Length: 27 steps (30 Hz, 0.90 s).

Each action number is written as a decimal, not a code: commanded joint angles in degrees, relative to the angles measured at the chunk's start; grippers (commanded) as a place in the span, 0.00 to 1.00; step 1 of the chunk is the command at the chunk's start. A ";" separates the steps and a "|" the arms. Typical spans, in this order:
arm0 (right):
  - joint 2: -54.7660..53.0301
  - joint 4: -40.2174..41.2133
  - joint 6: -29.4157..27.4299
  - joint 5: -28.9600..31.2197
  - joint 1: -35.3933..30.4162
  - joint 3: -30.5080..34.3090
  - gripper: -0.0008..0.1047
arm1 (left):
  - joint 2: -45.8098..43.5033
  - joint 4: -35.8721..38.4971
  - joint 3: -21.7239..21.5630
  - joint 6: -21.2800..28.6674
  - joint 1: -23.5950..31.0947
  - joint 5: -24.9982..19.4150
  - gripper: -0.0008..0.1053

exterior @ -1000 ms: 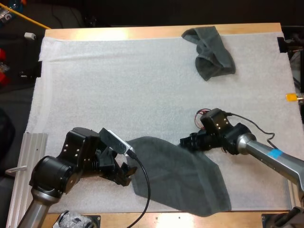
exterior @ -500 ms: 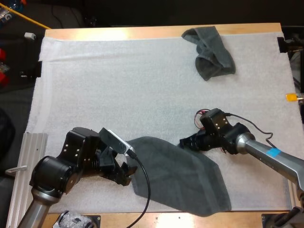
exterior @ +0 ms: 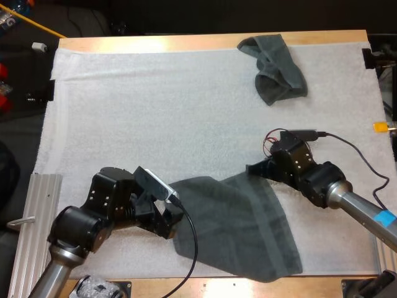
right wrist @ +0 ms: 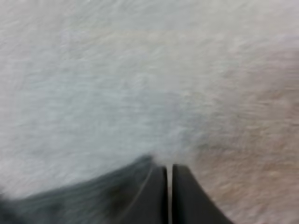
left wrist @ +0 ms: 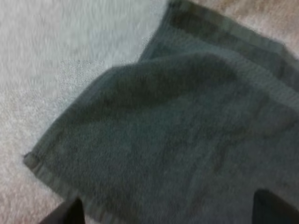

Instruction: Pick towel from pile, fold and stack

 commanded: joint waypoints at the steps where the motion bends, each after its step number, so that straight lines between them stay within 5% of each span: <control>1: -0.58 1.83 -0.59 2.00 -0.04 -0.04 0.01 | 0.09 -2.21 0.76 -0.21 -0.32 0.09 0.66; 8: -0.57 1.17 -2.97 -1.69 -0.04 -0.04 0.03 | 0.09 -3.13 2.62 -0.21 -0.32 0.09 0.66; 10: -0.57 0.17 -3.25 -3.93 -0.04 -0.04 0.15 | 0.09 -3.13 2.62 -0.21 -0.32 0.09 0.66; 12: -0.57 -0.92 -3.24 -4.21 -0.04 -0.04 0.41 | 0.09 -3.13 2.62 -0.40 -0.32 0.09 0.66; 15: 0.02 -2.77 -3.24 -4.64 -0.04 -0.04 0.57 | 0.09 -3.00 2.62 -0.74 -0.32 0.09 0.66; 20: 2.81 -3.42 -2.09 -7.36 -0.04 -0.04 0.46 | 0.09 -2.65 2.62 -1.65 -0.32 0.09 0.66; 27: 7.33 -3.30 -2.09 -9.05 -0.04 -0.04 0.46 | 0.09 -1.63 2.62 -2.15 -0.32 0.44 0.66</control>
